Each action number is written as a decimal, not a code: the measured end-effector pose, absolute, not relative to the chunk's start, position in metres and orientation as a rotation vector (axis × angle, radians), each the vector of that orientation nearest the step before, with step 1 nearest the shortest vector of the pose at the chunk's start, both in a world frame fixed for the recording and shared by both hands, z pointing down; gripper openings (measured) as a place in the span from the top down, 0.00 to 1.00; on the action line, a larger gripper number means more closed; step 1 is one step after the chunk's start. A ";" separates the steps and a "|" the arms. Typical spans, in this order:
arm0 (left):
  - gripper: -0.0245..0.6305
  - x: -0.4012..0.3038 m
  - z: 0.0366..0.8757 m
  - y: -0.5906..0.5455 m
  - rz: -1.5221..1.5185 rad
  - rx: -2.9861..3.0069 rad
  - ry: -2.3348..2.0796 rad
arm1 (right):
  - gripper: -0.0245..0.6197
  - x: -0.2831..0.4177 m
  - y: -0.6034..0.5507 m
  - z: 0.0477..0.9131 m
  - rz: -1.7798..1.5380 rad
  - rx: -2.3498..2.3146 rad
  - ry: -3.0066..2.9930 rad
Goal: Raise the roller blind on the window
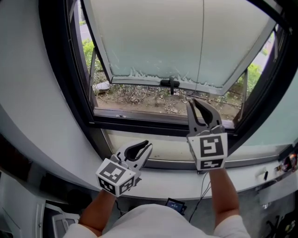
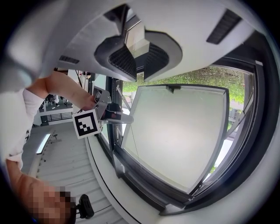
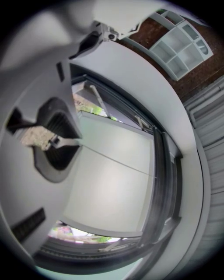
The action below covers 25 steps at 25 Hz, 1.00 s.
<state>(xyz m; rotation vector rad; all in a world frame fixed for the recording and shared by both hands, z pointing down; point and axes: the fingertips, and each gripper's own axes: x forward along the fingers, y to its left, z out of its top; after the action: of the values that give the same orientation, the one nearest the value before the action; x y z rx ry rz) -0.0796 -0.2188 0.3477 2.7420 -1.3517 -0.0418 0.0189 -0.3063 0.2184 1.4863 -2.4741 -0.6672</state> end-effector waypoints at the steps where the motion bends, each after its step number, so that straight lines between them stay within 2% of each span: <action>1: 0.86 -0.079 0.348 -0.218 -0.040 2.742 -1.349 | 0.87 0.019 -0.305 0.216 -0.672 1.490 -2.477; 25: 0.86 -0.087 0.348 -0.220 -0.088 2.713 -1.347 | 0.87 0.027 -0.292 0.171 -0.787 1.579 -2.520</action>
<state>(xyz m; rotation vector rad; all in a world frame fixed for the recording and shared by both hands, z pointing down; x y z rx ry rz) -0.0866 -0.2199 0.3483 2.7134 -1.3474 -0.0877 0.0274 -0.2916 0.1708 1.5792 -2.5204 -0.7867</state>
